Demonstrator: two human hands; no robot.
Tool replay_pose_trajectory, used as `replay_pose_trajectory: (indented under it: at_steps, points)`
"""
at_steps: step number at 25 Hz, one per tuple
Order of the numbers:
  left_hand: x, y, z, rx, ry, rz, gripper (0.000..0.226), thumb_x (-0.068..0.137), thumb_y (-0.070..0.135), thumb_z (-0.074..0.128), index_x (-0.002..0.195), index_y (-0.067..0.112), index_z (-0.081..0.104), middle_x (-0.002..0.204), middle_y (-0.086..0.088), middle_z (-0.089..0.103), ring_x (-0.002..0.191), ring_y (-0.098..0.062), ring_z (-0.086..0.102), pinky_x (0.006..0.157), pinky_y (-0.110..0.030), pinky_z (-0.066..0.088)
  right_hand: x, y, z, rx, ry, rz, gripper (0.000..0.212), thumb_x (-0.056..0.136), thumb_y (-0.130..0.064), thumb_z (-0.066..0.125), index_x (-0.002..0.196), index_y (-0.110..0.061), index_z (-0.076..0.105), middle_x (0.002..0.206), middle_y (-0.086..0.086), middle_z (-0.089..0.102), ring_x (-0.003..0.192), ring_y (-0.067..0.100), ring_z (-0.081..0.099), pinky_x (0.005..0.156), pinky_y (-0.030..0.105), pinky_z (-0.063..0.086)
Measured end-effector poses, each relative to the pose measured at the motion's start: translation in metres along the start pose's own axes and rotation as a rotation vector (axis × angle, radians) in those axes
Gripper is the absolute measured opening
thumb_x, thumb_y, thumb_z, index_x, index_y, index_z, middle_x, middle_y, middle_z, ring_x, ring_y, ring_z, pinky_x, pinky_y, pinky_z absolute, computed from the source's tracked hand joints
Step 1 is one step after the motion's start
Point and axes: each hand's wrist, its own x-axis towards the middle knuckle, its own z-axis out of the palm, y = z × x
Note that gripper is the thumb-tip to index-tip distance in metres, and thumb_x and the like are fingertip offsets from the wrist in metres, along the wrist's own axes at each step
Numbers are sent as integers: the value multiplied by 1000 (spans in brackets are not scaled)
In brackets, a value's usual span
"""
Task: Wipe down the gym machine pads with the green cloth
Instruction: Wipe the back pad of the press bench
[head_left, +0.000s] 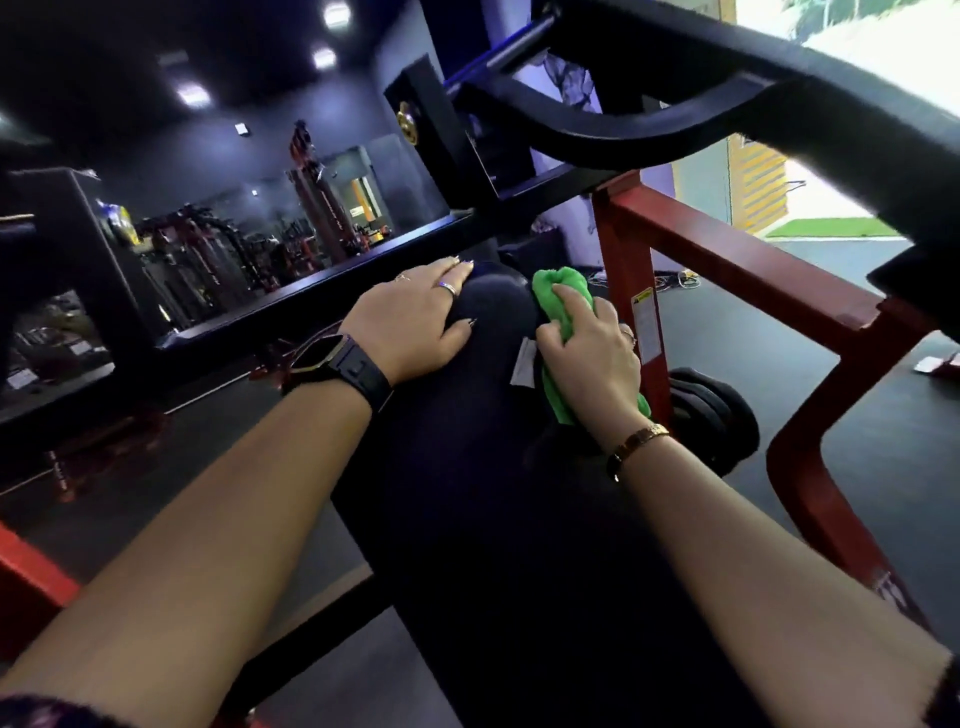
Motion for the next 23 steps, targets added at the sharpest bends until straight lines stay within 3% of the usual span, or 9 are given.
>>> replay_pose_trajectory:
  at_steps: [11,23]
  points:
    - [24,7,7,-13,3,28,63,86,52,41,141,26,26,143,1,37,127,-27,42,96,-50,45,-102,104,1,-66,68,116,54,83,-45,32,134,-33,45,125,1,53,102,26,52,85,43,46]
    - [20,15,4,23,-10,-21,61,88,48,42,143,27,26,147,1,34,130,-28,39,97,-50,43,-238,213,-14,-176,56,428,59,80,-45,28,132,-26,50,128,6,52,99,34,51,84,48,44]
